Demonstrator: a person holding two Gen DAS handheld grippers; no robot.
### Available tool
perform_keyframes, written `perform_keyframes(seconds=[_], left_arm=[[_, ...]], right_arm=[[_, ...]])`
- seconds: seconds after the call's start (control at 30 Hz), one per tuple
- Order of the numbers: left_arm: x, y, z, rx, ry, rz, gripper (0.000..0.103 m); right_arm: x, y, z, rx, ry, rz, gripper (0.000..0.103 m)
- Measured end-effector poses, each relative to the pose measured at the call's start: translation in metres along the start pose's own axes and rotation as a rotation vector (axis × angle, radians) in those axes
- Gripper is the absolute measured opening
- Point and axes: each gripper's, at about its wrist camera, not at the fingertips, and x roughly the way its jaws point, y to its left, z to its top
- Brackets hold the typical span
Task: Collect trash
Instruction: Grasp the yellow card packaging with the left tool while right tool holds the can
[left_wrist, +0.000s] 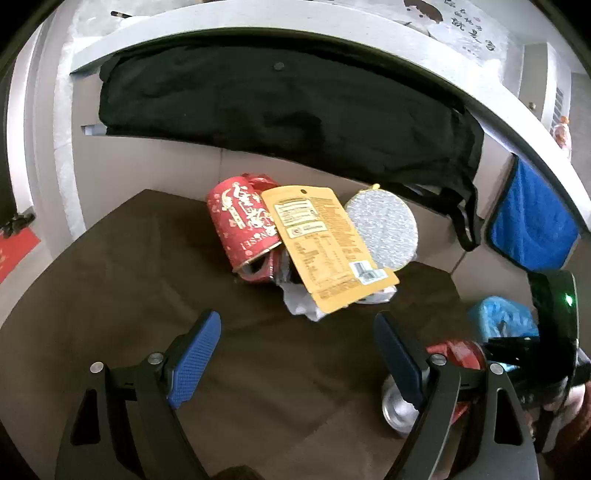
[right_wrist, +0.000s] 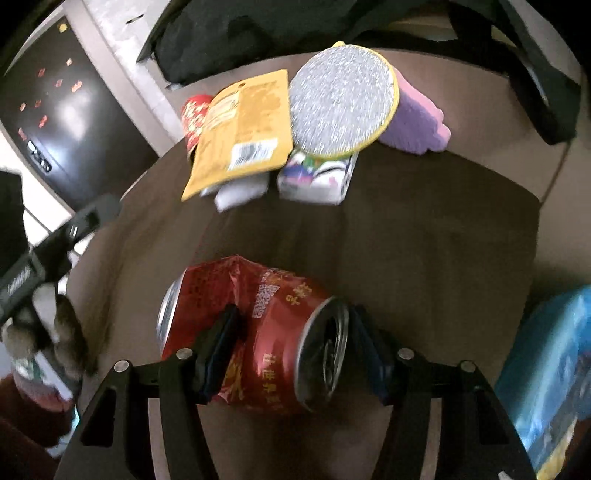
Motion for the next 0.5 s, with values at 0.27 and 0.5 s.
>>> perform_keyframes(seconds=[0.27, 0.5], left_arm=[[0.005, 0.011, -0.001, -0.109, 0.014, -0.102, 0.096], [0.032, 0.014, 0.012, -0.159, 0.069, -0.129, 0.096]], right_arm=[[-0.026, 0.006, -0.024, -0.020, -0.070, -0.111, 0.055], [-0.051, -0.007, -0.032, 0.004, -0.200, -0.169, 0.054]])
